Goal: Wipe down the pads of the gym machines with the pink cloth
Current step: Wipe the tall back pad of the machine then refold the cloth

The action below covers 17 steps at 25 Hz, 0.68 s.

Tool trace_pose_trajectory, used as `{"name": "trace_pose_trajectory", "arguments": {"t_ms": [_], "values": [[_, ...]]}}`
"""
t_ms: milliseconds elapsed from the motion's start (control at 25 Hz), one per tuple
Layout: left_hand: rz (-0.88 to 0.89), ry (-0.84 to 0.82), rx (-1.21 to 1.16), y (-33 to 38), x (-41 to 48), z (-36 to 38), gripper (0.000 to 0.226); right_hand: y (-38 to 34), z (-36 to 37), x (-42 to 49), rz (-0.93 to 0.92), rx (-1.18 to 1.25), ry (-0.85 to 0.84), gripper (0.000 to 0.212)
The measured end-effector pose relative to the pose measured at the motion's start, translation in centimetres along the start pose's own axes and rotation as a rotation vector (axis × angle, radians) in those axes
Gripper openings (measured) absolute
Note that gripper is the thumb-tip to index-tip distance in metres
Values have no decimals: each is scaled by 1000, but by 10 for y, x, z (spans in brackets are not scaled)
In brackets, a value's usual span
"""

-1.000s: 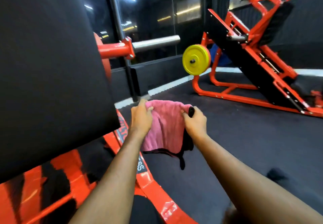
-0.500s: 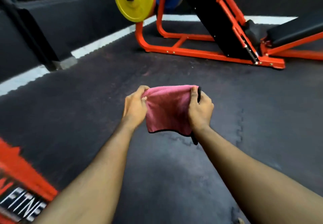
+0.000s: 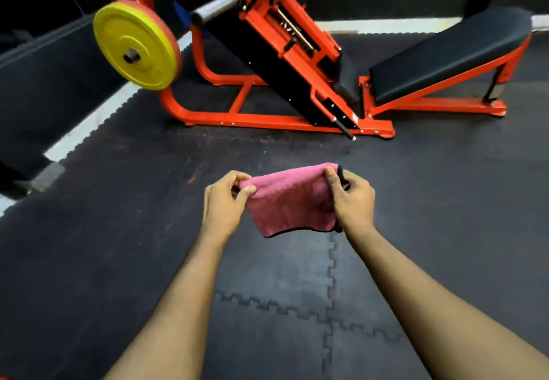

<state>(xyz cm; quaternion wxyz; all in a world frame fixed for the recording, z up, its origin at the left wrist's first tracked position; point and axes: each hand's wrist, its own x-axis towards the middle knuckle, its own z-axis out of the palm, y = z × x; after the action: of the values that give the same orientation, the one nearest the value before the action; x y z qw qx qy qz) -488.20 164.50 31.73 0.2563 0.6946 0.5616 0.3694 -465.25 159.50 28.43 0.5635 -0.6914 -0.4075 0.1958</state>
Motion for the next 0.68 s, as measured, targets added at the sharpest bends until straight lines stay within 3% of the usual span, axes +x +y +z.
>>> {"name": "trace_pose_trajectory", "arguments": {"t_ms": [160,320,520,680], "values": [[56,-105,-35,135,58,-30,22,-94,-85,66,43,16,24,55],[152,-39,-1,234,90,-49,13,-166,-161,108,38,48,-24,29],[333,-21,3,322,108,-47,12,-220,-246,131,-46,-77,-104,39],[429,-11,-95,382,118,-22,13,-246,-290,139,-71,-167,74,19]]}}
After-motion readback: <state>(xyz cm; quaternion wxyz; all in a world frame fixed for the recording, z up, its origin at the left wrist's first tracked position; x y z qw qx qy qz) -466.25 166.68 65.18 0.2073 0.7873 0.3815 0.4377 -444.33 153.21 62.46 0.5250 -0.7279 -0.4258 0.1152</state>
